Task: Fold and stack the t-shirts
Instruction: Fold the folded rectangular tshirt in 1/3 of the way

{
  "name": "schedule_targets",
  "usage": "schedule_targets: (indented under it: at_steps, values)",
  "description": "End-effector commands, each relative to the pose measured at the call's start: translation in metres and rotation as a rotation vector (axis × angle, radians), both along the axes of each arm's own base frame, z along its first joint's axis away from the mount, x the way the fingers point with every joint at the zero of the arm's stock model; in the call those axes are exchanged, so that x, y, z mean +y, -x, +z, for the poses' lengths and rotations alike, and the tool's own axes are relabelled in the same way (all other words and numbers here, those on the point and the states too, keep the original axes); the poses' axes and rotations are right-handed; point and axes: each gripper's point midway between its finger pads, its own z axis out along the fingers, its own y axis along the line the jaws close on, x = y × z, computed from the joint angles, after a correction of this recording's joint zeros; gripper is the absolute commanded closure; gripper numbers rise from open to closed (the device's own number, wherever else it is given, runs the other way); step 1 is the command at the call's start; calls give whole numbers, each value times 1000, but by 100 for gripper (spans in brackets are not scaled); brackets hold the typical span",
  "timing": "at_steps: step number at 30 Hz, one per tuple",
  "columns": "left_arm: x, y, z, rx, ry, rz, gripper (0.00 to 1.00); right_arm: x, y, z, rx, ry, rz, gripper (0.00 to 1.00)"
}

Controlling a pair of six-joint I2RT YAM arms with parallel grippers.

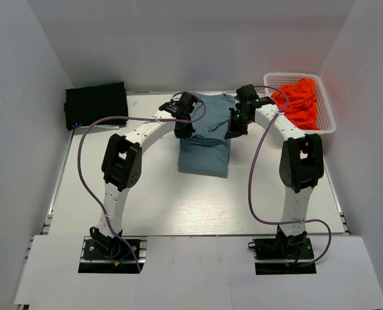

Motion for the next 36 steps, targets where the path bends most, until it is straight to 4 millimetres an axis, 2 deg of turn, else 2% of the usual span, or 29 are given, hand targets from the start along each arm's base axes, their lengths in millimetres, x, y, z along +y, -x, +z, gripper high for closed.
schedule_targets:
  at_steps: [1,2,7,11,12,13,14,15,16,17,18,19,20,21,23,24,25,26,27,28,29,30,31,32,33,34,35,36]
  values:
    - [-18,-30,25,-112,109,-66,100,0,-24,-3,-48,-19,-31,100]
    - [-24,-31,21,-104,131,-81,100,0,-32,-3,-65,-32,-42,100]
    - [-19,-44,9,-113,135,-61,100,-3,-52,-12,-75,-38,-83,100]
    - [-15,-59,12,-152,155,-44,98,-9,-65,-22,-67,-49,-106,100]
    - [-17,-63,12,-160,159,-44,92,-8,-69,-18,-76,-60,-110,100]
    - [-12,-69,14,-172,164,-31,80,-8,-72,-17,-70,-93,-111,97]
    - [-14,-74,20,-193,175,-31,51,-10,-74,-27,-30,-107,-138,91]
    - [-6,-85,21,-201,195,-6,31,-13,-91,-10,-67,-136,-159,88]
    - [-9,-97,34,-236,225,-8,13,-12,-93,-8,-46,-163,-175,86]
    - [-8,-107,42,-264,237,0,1,-13,-102,-10,-26,-193,-204,83]
    - [-10,-121,65,-318,276,7,0,-16,-113,-1,-48,-219,-231,77]
    - [-6,-131,67,-335,289,14,0,-17,-117,-3,-50,-226,-244,77]
    - [-14,-139,78,-372,328,6,0,-17,-123,1,-65,-237,-257,76]
    - [-10,-149,97,-418,355,8,0,-21,-133,8,-103,-260,-266,61]
    - [-7,-156,104,-411,417,15,0,-22,-135,15,-119,-281,-243,49]
    - [-11,-153,105,-403,432,-2,0,-20,-131,26,-131,-282,-227,43]
    - [-6,-152,108,-399,443,-5,0,-20,-127,28,-136,-269,-210,41]
    - [-6,-144,107,-377,442,-29,0,-17,-118,22,-147,-234,-146,40]
    - [-1,-131,88,-324,410,-32,0,-19,-111,50,-223,-217,-94,40]
    - [5,-119,108,-349,403,-52,0,-4,-88,28,-183,-209,-25,38]
    - [7,-108,108,-343,378,-54,0,0,-79,26,-216,-176,48,37]
    - [18,-87,79,-273,338,-35,0,-2,-60,44,-275,-153,95,33]
    - [29,-71,107,-313,336,-23,0,17,-45,37,-308,-145,183,25]
    - [36,-57,109,-314,329,-17,0,20,-31,38,-319,-137,203,24]
    - [49,-32,77,-249,294,-4,0,25,-23,46,-353,-134,242,22]
    - [56,-18,76,-246,292,15,0,47,-12,51,-383,-159,298,10]
    - [69,15,74,-226,290,24,0,50,-1,36,-349,-150,309,10]
    - [76,30,73,-226,290,24,0,59,3,34,-347,-154,335,10]
